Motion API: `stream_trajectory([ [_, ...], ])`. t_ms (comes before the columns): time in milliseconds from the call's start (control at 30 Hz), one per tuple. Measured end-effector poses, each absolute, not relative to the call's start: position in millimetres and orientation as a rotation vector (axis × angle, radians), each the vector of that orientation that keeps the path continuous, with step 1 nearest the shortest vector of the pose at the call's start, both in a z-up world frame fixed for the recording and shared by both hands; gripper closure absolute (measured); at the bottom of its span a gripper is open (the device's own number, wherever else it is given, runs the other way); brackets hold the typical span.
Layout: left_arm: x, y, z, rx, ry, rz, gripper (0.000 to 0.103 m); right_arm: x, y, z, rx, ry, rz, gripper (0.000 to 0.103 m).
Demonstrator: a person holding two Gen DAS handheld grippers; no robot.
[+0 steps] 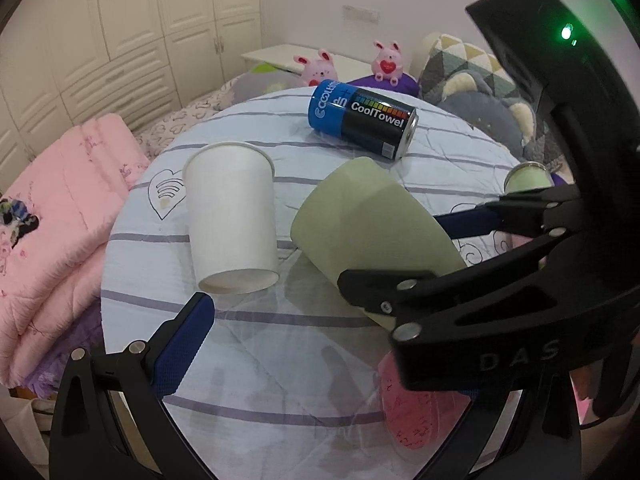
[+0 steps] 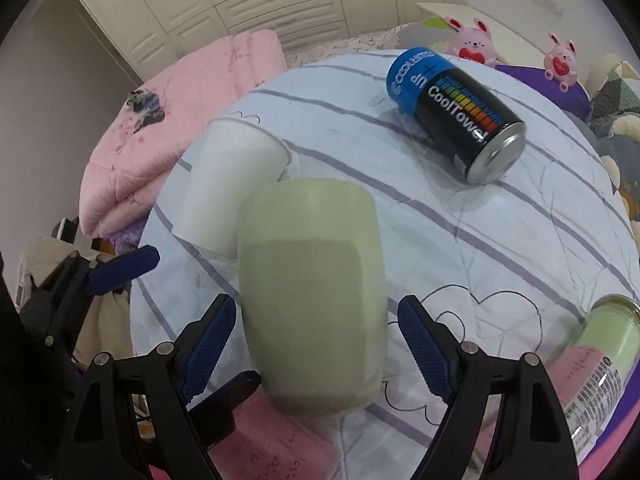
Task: Flip cup upright
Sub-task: 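Move the right gripper to the pale green cup and close on it, then lift the pale green cup with the right gripper and rotate it upright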
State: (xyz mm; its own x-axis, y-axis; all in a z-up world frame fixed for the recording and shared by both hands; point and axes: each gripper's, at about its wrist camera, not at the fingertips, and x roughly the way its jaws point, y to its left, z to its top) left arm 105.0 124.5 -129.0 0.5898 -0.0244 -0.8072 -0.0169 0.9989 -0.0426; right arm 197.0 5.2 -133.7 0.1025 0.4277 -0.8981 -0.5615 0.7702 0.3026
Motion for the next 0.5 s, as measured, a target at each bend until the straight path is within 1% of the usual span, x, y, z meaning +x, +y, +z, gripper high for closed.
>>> stream_trajectory([
  [100,106,123,-128,-0.043,0.945,0.001,0.0,201,5,-138,-0.104,1.287,0.75,0.02],
  [133,106,121,-126,-0.036,0.944,0.001,0.0,202,2,-138,-0.098,1.285,0.745,0.025],
  [500,132,92,-114,0.022,0.933,-0.033,0.0,223,-40,-131,0.04,1.286,0.659,0.025],
])
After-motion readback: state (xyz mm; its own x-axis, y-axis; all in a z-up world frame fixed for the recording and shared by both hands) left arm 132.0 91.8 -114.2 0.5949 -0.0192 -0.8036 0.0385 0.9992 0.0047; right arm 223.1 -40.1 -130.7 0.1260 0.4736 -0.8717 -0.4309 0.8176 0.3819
